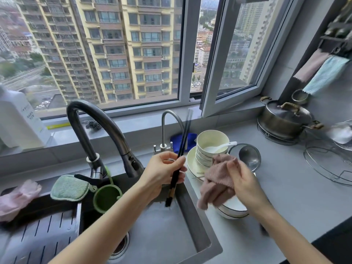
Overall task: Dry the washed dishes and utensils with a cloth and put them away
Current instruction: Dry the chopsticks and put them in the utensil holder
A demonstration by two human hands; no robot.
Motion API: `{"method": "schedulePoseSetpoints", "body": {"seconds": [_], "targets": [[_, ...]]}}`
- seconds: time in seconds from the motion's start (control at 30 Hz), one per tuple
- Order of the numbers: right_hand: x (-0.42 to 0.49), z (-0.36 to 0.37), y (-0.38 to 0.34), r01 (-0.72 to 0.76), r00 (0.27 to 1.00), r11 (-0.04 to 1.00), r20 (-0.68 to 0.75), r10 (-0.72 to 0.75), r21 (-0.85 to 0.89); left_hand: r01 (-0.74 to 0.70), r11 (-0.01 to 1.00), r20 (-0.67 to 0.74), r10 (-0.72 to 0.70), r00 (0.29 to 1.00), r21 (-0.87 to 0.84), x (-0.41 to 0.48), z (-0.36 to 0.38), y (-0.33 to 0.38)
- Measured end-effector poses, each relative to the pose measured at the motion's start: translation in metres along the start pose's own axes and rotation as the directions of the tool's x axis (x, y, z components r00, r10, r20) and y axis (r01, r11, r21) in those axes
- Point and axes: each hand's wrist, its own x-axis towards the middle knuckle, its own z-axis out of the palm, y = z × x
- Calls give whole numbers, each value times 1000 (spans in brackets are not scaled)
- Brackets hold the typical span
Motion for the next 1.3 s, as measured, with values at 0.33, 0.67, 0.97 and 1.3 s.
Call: {"method": "schedulePoseSetpoints", "body": {"seconds": [0.33, 0.67, 0.97, 1.3], "targets": [[10, 71, -26, -29, 1000, 970, 8, 28, 240, 44, 982, 148, -72, 986, 182, -14, 12, -11], [69, 60, -5, -63, 872, 935, -437, 221, 348, 182, 970, 215, -214, 953, 162, -17, 2, -2], [39, 17, -17, -56, 940, 957, -309, 147, 283, 253, 966, 88, -248, 965, -48, -15, -15, 4], [32, 83, -23, -133, 970, 880, -121, 209, 456, 196, 970, 164, -219, 962, 143, -6, 8, 0]]}}
